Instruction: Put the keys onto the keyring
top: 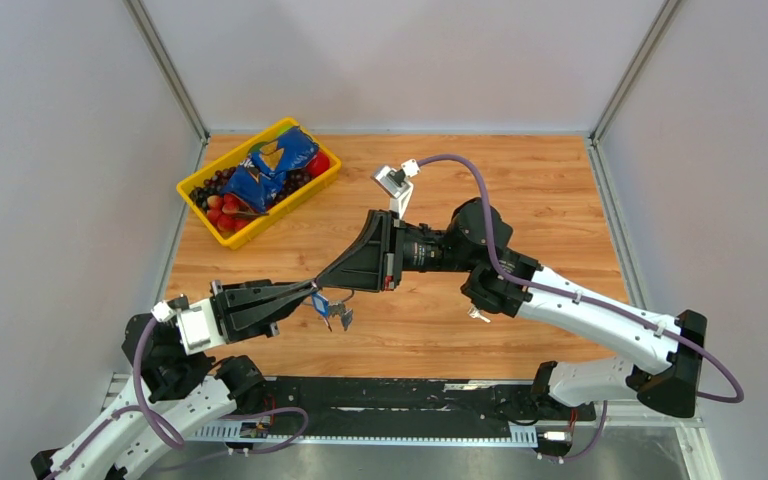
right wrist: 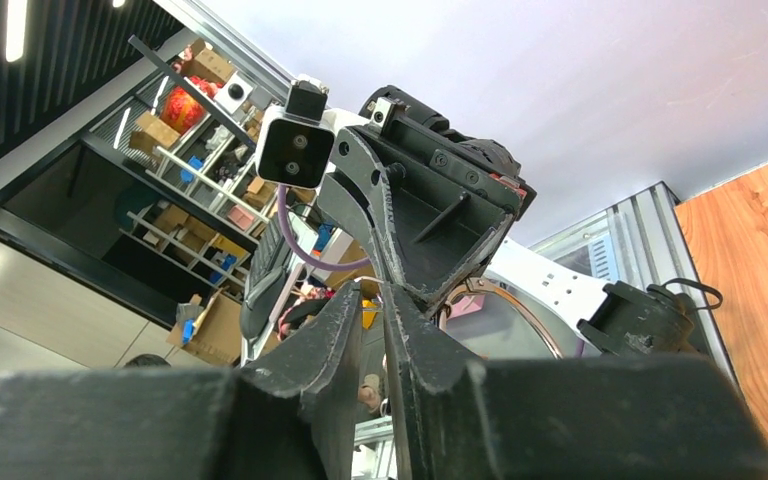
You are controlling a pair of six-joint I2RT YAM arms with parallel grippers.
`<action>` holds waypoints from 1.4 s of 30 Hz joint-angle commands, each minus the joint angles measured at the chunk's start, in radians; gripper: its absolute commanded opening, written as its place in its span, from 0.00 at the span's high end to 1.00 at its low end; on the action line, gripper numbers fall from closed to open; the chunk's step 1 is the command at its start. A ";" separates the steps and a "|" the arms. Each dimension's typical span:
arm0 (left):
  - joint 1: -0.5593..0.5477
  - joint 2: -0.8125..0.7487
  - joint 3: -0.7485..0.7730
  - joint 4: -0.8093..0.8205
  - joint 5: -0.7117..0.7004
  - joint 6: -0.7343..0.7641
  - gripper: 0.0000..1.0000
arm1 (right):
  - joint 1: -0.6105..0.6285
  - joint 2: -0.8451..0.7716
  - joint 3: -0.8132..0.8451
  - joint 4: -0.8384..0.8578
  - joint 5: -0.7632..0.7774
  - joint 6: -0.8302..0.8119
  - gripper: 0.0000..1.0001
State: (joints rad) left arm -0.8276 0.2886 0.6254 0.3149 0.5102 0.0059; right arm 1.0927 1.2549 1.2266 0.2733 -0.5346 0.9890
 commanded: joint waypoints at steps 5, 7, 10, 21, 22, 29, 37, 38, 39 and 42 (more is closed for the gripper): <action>-0.001 -0.007 0.017 0.026 0.024 -0.009 1.00 | 0.002 -0.056 0.051 -0.044 0.055 -0.096 0.78; 0.000 -0.005 0.019 0.023 0.015 -0.011 1.00 | 0.001 -0.066 0.078 -0.084 0.065 -0.139 0.77; -0.001 -0.003 0.026 0.014 -0.002 -0.012 1.00 | 0.002 -0.069 0.126 -0.157 0.081 -0.211 0.75; 0.000 0.011 0.065 -0.052 -0.079 -0.050 0.86 | 0.002 -0.043 0.260 -0.384 0.115 -0.471 0.59; -0.001 0.015 0.069 -0.059 -0.096 -0.053 0.86 | 0.002 -0.042 0.265 -0.397 0.116 -0.490 0.57; -0.001 0.042 0.104 -0.106 -0.152 -0.086 0.80 | 0.001 -0.011 0.301 -0.454 0.097 -0.534 0.52; 0.000 0.093 0.141 -0.160 -0.214 -0.116 0.80 | 0.002 0.013 0.330 -0.493 0.138 -0.572 0.50; -0.001 0.097 0.143 -0.163 -0.214 -0.119 0.79 | 0.002 0.016 0.333 -0.497 0.145 -0.577 0.50; -0.001 0.103 0.144 -0.165 -0.217 -0.121 0.79 | 0.002 0.019 0.338 -0.499 0.151 -0.580 0.50; 0.000 0.116 0.149 -0.171 -0.223 -0.122 0.77 | 0.002 0.034 0.357 -0.506 0.156 -0.585 0.51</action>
State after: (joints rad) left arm -0.8288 0.3843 0.7288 0.1402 0.3145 -0.0929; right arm 1.0927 1.2736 1.5246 -0.2241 -0.4091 0.4381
